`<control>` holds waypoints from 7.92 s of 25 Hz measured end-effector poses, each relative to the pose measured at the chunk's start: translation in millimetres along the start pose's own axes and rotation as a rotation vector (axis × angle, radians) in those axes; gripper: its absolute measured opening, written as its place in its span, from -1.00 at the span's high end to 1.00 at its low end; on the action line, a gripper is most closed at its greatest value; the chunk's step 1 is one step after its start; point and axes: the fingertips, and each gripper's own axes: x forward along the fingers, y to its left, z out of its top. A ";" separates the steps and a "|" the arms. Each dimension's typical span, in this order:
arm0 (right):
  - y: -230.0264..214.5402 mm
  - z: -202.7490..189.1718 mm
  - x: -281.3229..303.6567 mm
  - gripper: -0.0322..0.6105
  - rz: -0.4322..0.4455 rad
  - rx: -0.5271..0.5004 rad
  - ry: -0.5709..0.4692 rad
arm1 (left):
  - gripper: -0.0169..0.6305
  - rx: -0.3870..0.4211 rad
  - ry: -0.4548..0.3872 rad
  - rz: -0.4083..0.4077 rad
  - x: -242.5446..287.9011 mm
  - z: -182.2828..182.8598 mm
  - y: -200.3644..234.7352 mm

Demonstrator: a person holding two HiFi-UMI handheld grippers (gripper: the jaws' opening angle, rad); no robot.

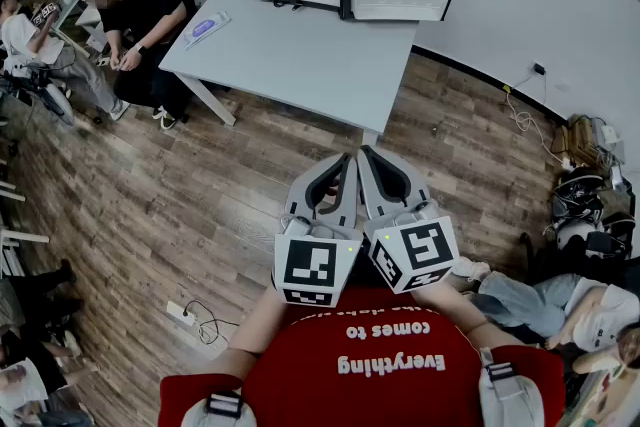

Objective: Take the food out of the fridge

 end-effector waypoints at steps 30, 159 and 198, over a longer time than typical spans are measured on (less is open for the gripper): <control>-22.3 -7.4 16.8 0.86 0.028 -0.093 -0.029 | 0.93 0.031 0.053 0.062 33.2 -20.1 5.2; -308.1 -210.5 717.1 0.83 -0.012 1.360 -0.016 | 0.93 -0.078 0.385 -0.132 498.0 -111.7 515.1; -291.1 -203.9 689.4 0.84 -0.029 1.427 -0.035 | 0.93 -0.068 0.382 -0.094 485.3 -111.0 526.4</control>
